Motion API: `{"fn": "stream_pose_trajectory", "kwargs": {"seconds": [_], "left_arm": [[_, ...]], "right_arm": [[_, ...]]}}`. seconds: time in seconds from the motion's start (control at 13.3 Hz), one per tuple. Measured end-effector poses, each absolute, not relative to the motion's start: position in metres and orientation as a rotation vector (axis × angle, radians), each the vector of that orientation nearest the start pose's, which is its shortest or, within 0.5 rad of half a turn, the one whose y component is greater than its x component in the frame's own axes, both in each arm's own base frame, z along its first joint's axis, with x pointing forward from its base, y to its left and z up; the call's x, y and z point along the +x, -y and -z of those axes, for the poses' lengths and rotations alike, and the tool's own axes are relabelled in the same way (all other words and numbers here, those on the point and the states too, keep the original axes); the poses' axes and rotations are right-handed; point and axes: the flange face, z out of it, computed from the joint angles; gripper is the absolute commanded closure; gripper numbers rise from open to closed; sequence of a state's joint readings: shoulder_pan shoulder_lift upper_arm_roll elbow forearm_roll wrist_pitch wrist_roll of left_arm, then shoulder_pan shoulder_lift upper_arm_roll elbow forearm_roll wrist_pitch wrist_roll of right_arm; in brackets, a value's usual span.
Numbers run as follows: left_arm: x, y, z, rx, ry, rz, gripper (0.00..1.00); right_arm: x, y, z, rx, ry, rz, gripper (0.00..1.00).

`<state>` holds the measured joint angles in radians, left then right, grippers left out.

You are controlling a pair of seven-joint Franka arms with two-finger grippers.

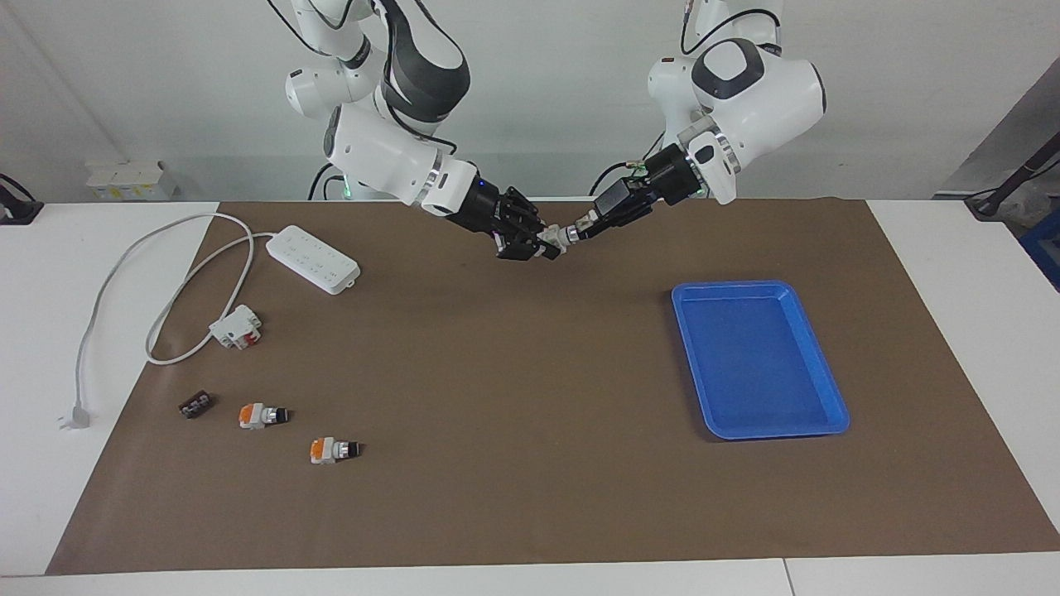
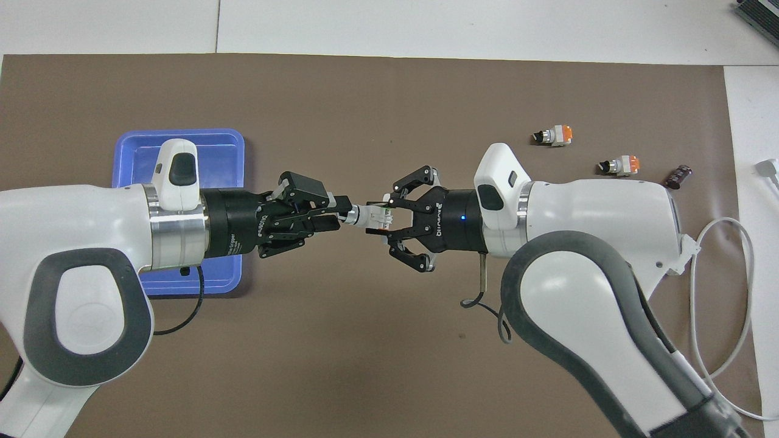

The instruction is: Turn and place switch with both arms

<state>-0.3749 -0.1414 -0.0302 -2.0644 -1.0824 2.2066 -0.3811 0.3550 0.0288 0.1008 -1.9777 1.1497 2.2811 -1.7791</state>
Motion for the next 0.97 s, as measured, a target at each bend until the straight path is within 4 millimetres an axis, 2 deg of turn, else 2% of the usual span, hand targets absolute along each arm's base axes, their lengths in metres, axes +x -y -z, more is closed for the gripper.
{"fn": "stream_pose_trajectory", "kwargs": {"seconds": [0.75,0.97], "left_arm": [[0.4911,0.2429,-0.5386,2.092,-0.580,0.159,0.74],[0.4913,0.2419,-0.5385,2.092,-0.580,0.165,0.73]], "right_arm": [[0.5235,-0.2810,-0.4916,-1.677,1.647,0.988,1.00],[0.5231,-0.2814,-0.4914,-1.677,1.647,0.986,1.00]]}}
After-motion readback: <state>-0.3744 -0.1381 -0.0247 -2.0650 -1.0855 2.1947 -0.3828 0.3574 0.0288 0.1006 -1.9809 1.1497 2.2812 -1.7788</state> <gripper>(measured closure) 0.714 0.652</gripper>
